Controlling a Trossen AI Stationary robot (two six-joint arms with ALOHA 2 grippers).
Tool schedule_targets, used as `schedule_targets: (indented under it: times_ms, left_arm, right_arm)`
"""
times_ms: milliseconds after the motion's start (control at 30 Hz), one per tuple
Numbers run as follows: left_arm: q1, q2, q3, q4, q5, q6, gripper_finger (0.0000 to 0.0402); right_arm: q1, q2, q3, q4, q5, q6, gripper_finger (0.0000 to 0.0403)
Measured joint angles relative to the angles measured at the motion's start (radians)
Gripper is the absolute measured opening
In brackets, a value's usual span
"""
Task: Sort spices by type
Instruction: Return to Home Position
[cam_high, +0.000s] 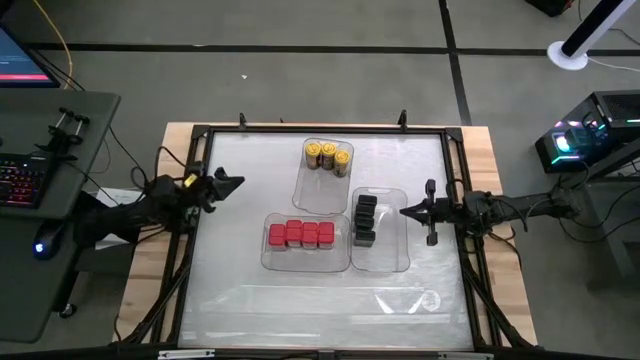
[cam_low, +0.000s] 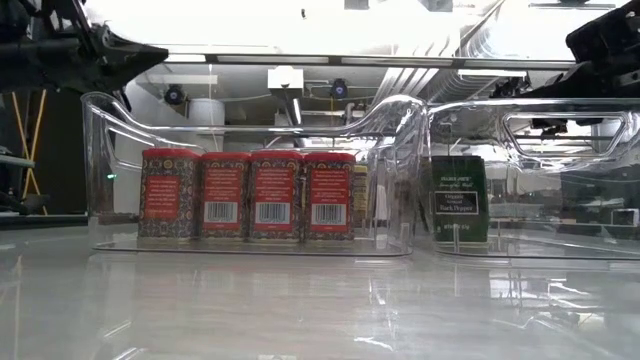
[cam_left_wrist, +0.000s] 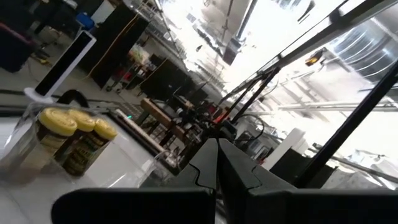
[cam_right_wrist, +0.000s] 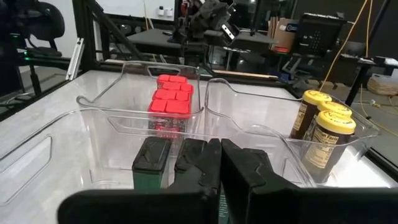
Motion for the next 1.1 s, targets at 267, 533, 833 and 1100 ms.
schedule_targets:
  times_ms: [267,533,833,1100]
  left_arm:
    - [-0.045,0.000,0.000,-0.123,-0.001,0.000,0.0000]
    - [-0.062,-0.001,0.000,-0.240,0.022,0.000,0.0000]
    - [-0.140,0.000,0.000,-0.237,0.007,0.000,0.0000]
    - [-0.239,0.000,0.000,-0.237,0.007,0.000,0.0000]
  right_arm:
    - [0.000,0.002,0.000,0.000,-0.001,0.000,0.0000]
    - [-0.028,-0.056,0.000,0.001,-0.008,0.001,0.0000]
    - [-0.162,-0.104,-0.022,0.063,-0.012,0.001,0.0000]
    - [-0.214,-0.104,-0.022,0.067,-0.013,0.001,0.0000]
